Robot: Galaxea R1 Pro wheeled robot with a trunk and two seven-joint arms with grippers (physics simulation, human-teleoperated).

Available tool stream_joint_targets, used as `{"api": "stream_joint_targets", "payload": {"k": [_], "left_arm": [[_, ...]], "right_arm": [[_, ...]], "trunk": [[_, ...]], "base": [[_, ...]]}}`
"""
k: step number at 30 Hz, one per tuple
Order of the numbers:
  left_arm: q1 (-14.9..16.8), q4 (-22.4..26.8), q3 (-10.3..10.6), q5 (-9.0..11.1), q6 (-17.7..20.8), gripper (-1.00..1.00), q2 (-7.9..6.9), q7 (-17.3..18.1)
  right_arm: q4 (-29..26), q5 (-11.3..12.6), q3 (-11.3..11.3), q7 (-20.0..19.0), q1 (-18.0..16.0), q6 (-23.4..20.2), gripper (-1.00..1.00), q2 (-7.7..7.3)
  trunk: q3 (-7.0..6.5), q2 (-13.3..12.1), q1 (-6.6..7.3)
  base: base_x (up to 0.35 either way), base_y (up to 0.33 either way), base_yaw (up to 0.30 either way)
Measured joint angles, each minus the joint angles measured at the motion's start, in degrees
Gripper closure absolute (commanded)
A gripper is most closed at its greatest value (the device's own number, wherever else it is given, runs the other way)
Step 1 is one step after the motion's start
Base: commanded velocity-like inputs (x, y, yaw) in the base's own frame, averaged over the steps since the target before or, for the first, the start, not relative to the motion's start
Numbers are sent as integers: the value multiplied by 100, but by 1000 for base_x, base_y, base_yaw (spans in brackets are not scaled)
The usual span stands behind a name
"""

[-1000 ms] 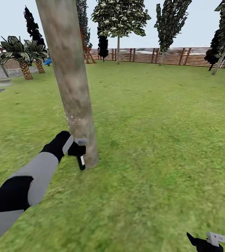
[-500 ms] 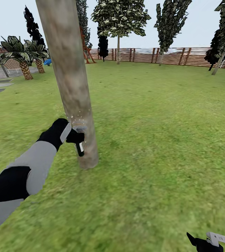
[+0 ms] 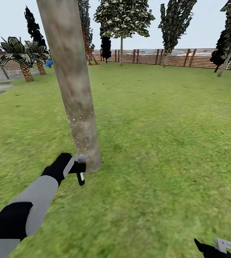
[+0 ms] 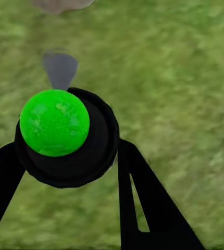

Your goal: In the garden, pick up the pesticide atomizer on the floor and spray pesticide onto both trees until each tree trunk is fully covered.

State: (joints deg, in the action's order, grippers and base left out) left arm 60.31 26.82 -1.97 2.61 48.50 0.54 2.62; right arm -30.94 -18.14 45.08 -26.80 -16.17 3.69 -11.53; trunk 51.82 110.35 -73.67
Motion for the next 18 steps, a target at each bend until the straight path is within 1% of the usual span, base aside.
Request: {"api": "stream_joint_targets", "payload": {"k": [1,3,6,7,9,10,12,14,18], "left_arm": [[-80,-1,-2,-7,-60,100,-1,-43],[-298,-3,-3,1,-509,100,-2,-198],[-565,-6,2,10,-946,100,0,-236],[-657,-4,7,2,-1134,100,3,-271],[-785,-9,7,18,-1300,100,5,-363],[-965,-12,-5,53,-1477,100,9,-433],[-1154,-11,-12,66,-1857,100,19,-470],[-1213,-9,-13,68,-2025,100,23,-477],[-1286,-15,-14,64,-2102,100,11,-485]], "right_arm": [[0,-14,0,47,0,0,-100,1],[5,-34,-9,87,0,0,-100,5],[60,-53,-16,94,0,-5,-100,27],[147,-111,-17,95,0,-3,-100,32],[233,-223,-21,95,0,6,-100,38],[276,-312,-23,97,0,19,-100,43],[293,-346,-19,97,0,28,-100,45],[297,-353,-18,96,0,91,-100,46],[295,-357,-17,93,0,159,-100,52]], "trunk": [[0,0,0],[0,0,0],[0,0,0],[0,0,0],[0,0,0],[0,0,0],[0,0,0],[-1,0,0],[-1,0,0]], "base": [[0,0,0],[0,0,0],[0,0,0],[0,0,0],[0,0,0],[0,0,0],[0,-69,0],[0,-203,0],[27,-258,0]]}}
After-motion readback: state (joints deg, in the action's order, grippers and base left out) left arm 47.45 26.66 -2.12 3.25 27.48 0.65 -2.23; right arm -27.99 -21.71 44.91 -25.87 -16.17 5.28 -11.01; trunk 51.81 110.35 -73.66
